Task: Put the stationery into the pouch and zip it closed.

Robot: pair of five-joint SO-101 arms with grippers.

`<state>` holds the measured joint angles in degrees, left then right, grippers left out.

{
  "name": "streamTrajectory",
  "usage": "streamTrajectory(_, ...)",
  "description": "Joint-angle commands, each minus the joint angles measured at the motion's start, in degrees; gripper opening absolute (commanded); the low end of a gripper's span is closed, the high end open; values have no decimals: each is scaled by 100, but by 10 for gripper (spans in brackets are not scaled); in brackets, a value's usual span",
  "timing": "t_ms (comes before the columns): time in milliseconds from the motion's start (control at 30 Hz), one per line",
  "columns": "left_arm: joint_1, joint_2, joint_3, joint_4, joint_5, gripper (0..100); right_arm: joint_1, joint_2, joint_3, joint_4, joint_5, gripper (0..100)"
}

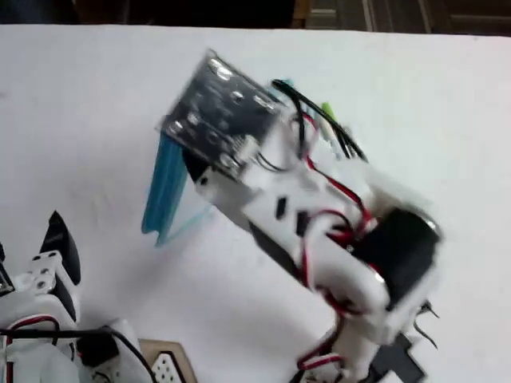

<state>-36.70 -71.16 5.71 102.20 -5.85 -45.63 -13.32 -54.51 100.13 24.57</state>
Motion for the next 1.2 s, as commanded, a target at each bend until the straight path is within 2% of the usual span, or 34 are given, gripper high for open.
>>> streamTrajectory(0,-40,-13,-141,-26,-35,249,-163,-382,202,119,-26,17)
streamTrajectory(267,-31,-13,-141,-35,-26,249,-163,-769,1767,101,-26,17)
streamTrajectory(467,-31,-13,-141,-26,-26,249,-180,-760,2558,-444,-44,17)
streamTrajectory(700,-40,-40,-176,-26,-35,249,84,-760,3736,-1666,-70,17)
streamTrajectory(900,-40,-40,-158,-18,-35,249,479,-760,3833,-2536,-97,17)
streamTrajectory(1067,-40,-40,-158,-18,-18,249,945,-699,3974,-2791,-1371,17)
streamTrajectory(1167,-40,-40,-158,-26,-9,249,1209,-479,4316,-2765,-1477,17)
